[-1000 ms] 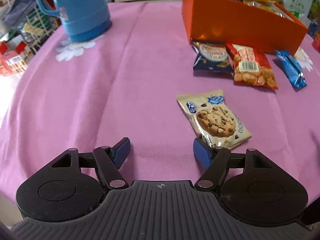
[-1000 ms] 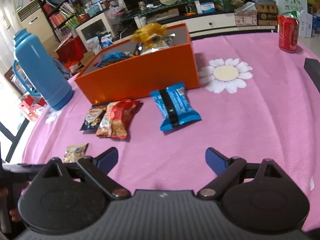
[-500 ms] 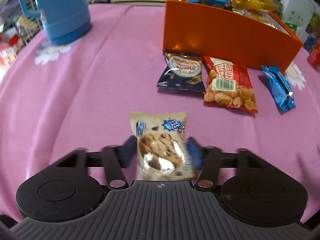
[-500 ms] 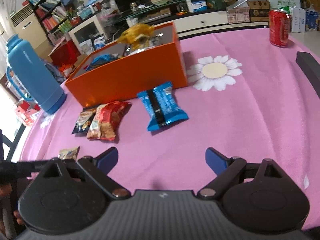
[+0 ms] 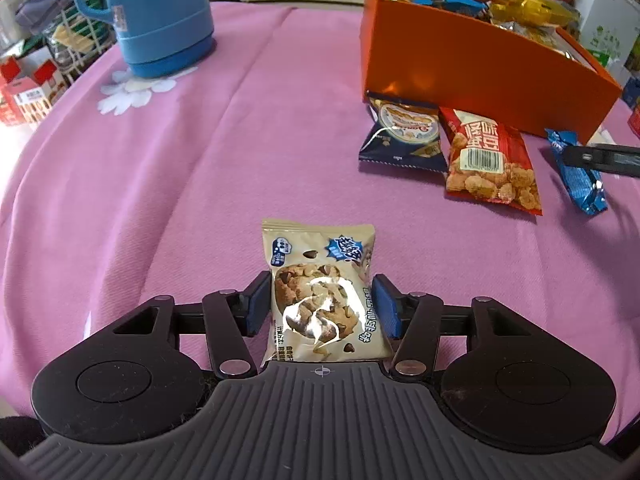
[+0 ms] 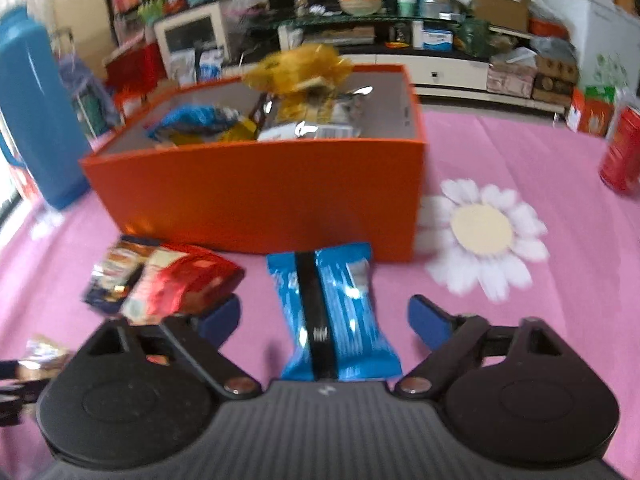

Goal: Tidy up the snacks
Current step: 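Grasp beige cookie pack with left tool while right grasps blue wrapped bar, then carry both snacks into the orange box and open both tools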

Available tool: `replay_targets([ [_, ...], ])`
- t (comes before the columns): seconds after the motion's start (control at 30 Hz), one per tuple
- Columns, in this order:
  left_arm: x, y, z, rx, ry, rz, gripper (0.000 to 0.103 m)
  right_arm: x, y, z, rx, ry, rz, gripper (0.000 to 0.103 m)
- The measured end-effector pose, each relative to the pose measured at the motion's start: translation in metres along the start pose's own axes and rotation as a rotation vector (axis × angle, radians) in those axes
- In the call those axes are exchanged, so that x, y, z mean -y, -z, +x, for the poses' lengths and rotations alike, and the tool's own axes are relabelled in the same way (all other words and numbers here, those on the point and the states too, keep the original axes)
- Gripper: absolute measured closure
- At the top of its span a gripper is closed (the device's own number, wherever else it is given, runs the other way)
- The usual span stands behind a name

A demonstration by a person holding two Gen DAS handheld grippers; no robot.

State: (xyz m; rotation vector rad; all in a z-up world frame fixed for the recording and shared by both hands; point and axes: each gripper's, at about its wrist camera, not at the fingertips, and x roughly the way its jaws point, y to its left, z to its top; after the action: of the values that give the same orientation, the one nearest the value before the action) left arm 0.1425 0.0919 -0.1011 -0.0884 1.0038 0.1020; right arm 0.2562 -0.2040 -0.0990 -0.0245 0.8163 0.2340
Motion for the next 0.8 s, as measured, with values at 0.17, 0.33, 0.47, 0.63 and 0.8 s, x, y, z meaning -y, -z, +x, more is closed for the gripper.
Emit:
replay_targets([
  [0.17, 0.001, 0.001, 0.001, 0.009, -0.002, 0.012, 0.073, 0.006, 0.01, 0.013, -0.037, -0.007, 0.0, 0.051],
  [0.33, 0.007, 0.007, -0.002, 0.016, 0.004, 0.033, 0.073, 0.015, 0.052, -0.03, -0.048, 0.024, 0.02, 0.051],
  [0.47, 0.016, 0.018, -0.009, 0.013, 0.022, 0.05, 0.07, 0.016, 0.086, -0.066, -0.067, 0.049, 0.035, 0.05],
  [0.63, 0.026, 0.023, -0.014, -0.002, 0.022, 0.064, 0.064, 0.017, 0.094, -0.076, -0.079, 0.04, 0.063, 0.039],
  [0.8, 0.028, 0.022, -0.015, 0.003, 0.002, 0.065, 0.058, 0.015, 0.086, -0.08, -0.046, 0.021, 0.077, 0.017],
])
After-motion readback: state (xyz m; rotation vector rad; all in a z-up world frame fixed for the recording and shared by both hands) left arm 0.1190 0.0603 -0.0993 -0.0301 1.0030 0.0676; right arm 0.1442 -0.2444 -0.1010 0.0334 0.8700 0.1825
